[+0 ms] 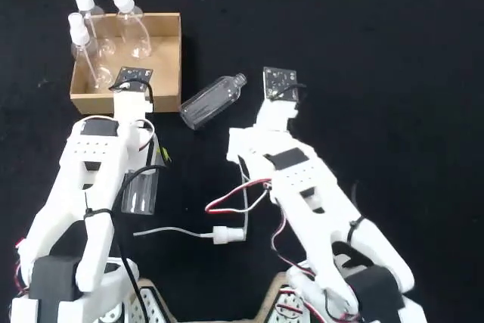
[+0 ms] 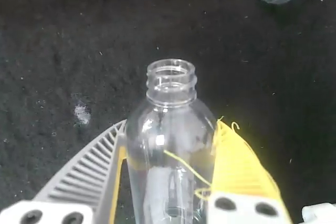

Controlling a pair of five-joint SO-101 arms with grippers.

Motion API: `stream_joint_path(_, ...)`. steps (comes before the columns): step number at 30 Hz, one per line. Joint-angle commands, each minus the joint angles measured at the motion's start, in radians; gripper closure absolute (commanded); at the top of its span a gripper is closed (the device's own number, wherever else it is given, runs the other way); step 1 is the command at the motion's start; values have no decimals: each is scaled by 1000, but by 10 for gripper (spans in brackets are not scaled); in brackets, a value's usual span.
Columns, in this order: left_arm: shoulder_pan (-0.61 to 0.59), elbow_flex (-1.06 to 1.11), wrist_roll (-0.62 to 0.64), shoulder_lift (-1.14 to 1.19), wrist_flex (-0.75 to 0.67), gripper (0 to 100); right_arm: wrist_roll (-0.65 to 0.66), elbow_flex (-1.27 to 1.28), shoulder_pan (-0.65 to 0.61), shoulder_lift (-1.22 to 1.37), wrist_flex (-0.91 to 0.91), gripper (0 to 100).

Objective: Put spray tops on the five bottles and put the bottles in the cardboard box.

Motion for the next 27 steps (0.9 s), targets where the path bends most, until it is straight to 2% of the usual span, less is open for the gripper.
stream_joint_path(1, 12, -7, 9, -40, -8, 848, -6, -101, -8, 42, 40, 844)
stream_joint_path(6, 12, -7, 11, -40, -8, 848, -6, -191, -9, 143, 109, 789)
stream_joint_path(18, 12, -5, 12, -40, -12, 848, -6, -272, -12, 331, 126, 790)
stream_joint_path(23, 12, -5, 11, -40, -12, 848, -6, -328, -12, 363, 245, 792)
stream_joint_path(27, 12, -5, 9, -40, -12, 848, 23, -354, -2, 358, 322, 897)
